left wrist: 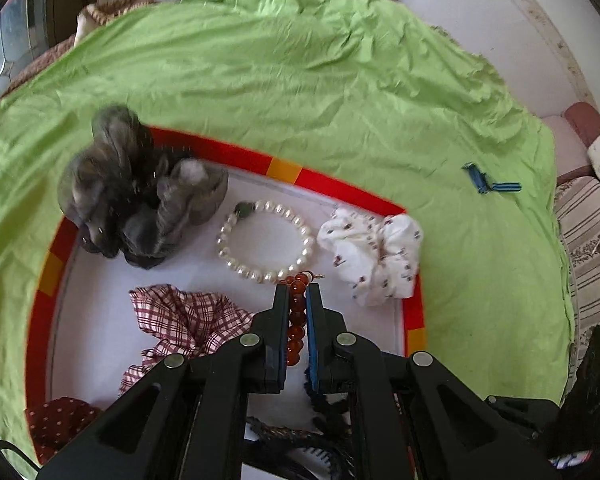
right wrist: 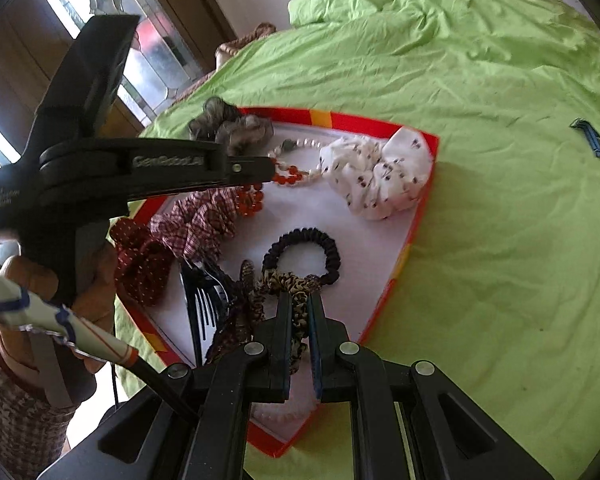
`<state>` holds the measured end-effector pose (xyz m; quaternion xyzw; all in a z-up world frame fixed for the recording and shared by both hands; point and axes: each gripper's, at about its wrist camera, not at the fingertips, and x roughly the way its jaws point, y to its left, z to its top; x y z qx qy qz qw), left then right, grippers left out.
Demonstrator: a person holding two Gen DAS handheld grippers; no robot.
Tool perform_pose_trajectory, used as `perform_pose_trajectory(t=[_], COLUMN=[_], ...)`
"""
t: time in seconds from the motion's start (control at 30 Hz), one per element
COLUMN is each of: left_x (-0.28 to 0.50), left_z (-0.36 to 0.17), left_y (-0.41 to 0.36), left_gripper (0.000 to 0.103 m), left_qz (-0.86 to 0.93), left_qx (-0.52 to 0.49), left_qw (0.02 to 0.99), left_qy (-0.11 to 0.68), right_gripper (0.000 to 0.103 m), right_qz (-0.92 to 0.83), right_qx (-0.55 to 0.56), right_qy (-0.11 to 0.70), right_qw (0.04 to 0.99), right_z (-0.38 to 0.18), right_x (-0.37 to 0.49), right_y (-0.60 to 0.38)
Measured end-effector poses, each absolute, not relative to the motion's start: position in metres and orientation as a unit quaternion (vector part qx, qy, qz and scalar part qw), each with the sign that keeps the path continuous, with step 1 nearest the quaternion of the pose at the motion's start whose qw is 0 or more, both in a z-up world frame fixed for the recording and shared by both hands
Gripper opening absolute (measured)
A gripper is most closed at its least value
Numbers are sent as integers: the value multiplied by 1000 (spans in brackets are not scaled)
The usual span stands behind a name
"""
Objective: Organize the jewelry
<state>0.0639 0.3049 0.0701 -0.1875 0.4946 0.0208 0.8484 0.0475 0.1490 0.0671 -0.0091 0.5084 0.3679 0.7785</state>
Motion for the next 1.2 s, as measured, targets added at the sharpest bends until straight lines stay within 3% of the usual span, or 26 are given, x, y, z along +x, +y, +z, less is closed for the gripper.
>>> perform_pose_trajectory(t=[0.33, 0.47, 0.8, 1.0, 1.2], left_x=[54, 42, -21, -67, -107], left_z=[64, 77, 132, 169, 199], left_y=[300, 296, 279, 246, 206], left_gripper=[9, 30, 45, 62, 86], left_qz=[44, 41, 78, 132, 171], left_qx=[-171, -176, -171, -121, -85], left_qw=[847, 857, 895, 922, 941], left_qy=[501, 483, 405, 343, 279], right_gripper=[14, 30, 35, 35, 35], right_qz=[373, 376, 357, 324, 288], right_qx=[-34, -38, -21, -12, 5], right_qy=[508, 495, 468, 467, 469], right_qw=[776, 782, 808, 823, 835], right_z=[55, 64, 95, 99, 97], right_x=[42, 37, 9, -13, -31], right_y=[153, 149, 101, 57, 16])
